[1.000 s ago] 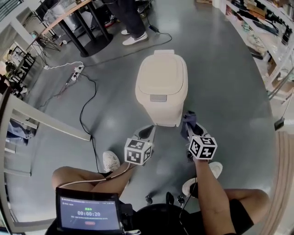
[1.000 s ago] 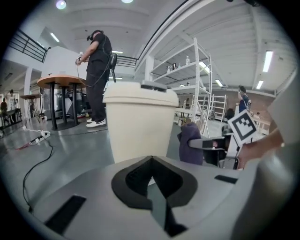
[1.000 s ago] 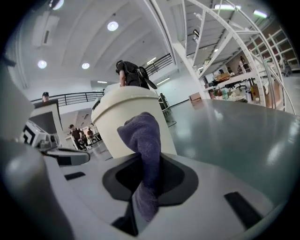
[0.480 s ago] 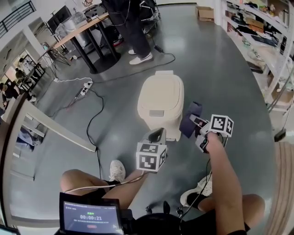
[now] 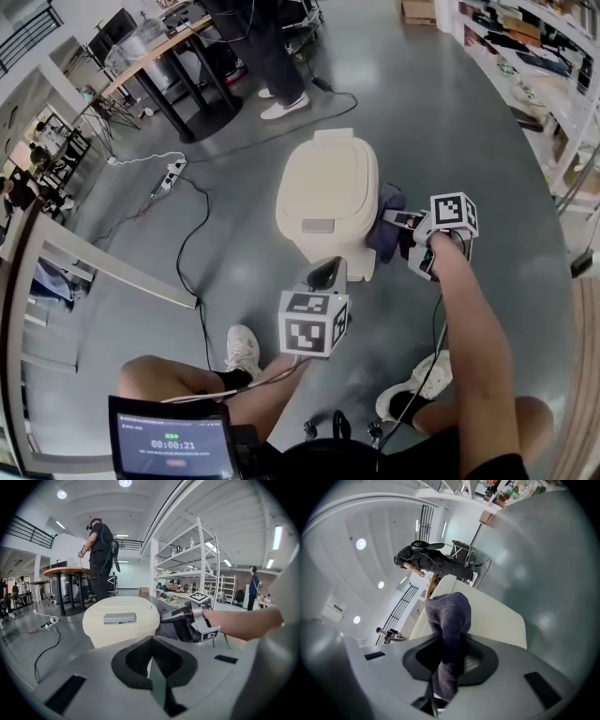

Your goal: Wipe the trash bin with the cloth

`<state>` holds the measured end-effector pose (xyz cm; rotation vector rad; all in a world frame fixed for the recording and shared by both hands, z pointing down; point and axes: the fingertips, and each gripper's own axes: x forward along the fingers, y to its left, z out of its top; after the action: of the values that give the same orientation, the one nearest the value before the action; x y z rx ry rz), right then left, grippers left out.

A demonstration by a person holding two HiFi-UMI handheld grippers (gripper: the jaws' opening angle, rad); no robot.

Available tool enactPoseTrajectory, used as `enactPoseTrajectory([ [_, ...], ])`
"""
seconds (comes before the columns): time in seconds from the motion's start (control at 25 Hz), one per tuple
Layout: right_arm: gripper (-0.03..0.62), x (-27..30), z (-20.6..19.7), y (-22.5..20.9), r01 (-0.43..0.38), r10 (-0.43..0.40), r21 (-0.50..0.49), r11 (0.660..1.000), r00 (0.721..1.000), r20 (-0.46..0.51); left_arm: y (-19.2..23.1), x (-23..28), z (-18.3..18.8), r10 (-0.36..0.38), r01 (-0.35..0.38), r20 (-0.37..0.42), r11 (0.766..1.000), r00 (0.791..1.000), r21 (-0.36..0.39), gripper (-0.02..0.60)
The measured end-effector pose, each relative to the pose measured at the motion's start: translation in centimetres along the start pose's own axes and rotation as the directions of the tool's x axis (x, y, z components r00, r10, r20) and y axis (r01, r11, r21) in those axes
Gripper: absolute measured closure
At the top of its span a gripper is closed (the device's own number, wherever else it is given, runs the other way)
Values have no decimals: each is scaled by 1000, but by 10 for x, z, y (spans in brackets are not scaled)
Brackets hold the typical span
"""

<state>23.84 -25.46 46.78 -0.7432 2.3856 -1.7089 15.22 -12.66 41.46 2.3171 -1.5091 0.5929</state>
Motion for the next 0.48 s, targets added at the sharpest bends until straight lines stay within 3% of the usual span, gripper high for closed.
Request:
enactPoseTrajectory([
  [0.48, 520, 35, -23, -85, 107, -108, -9, 994, 992, -62, 1, 61, -48, -40, 36, -92, 998, 995, -49, 584],
])
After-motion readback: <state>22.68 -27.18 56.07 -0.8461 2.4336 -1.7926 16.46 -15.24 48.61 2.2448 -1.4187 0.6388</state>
